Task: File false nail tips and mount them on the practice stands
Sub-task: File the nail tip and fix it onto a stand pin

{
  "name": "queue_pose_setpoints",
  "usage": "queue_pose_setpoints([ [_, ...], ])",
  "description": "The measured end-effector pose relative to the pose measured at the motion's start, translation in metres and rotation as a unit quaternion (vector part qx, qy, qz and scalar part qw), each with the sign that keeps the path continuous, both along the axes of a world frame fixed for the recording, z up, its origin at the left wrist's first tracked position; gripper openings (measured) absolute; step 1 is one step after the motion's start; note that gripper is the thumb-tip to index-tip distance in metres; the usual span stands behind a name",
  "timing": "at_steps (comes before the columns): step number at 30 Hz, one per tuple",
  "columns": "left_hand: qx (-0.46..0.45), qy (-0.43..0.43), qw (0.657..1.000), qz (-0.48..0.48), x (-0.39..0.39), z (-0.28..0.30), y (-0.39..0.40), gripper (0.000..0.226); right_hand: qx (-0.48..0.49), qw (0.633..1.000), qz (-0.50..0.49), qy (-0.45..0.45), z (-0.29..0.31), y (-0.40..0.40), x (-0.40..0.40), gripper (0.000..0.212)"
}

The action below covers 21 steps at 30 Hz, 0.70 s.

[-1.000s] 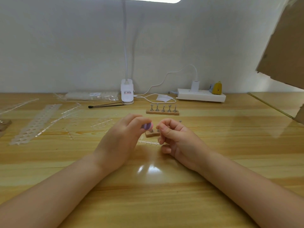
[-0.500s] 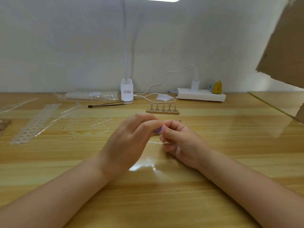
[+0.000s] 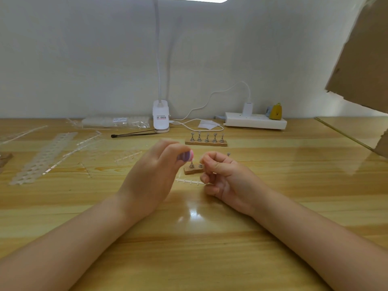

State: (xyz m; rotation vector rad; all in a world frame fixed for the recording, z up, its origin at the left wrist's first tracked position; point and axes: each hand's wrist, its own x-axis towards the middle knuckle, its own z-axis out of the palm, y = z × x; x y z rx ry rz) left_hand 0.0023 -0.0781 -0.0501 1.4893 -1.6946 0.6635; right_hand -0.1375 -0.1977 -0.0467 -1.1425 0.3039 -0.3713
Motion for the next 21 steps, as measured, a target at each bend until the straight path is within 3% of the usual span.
queue_pose_setpoints([
  [3, -0.031, -0.036, 0.998, -0.050, -0.011, 0.004, -0.001, 0.018, -0.007, 1.000, 0.005, 0.006, -0.001, 0.000, 0.000, 0.008],
  [5, -0.001, -0.055, 0.998, -0.028, -0.013, 0.002, -0.001, 0.020, -0.012, 1.000, 0.005, 0.008, -0.001, -0.001, 0.000, 0.007],
  [8, 0.026, -0.007, 0.999, 0.033, -0.005, 0.001, 0.000, 0.021, 0.006, 1.000, -0.017, 0.001, -0.002, -0.001, 0.000, 0.004],
  [12, -0.022, -0.021, 0.999, -0.044, -0.007, 0.003, -0.001, 0.019, -0.016, 0.999, -0.033, 0.000, -0.003, 0.001, 0.001, 0.005],
  [14, -0.001, -0.052, 0.998, -0.048, -0.008, -0.001, -0.003, 0.020, -0.031, 0.999, -0.024, 0.001, -0.002, 0.001, 0.000, 0.008],
  [18, 0.037, 0.007, 0.999, 0.022, 0.001, -0.004, -0.004, 0.023, -0.003, 1.000, -0.031, 0.000, -0.002, 0.000, 0.000, 0.006],
  [21, -0.013, 0.011, 0.999, -0.034, -0.003, -0.001, -0.003, 0.022, -0.013, 0.999, -0.031, 0.002, -0.003, 0.001, 0.001, 0.008],
])
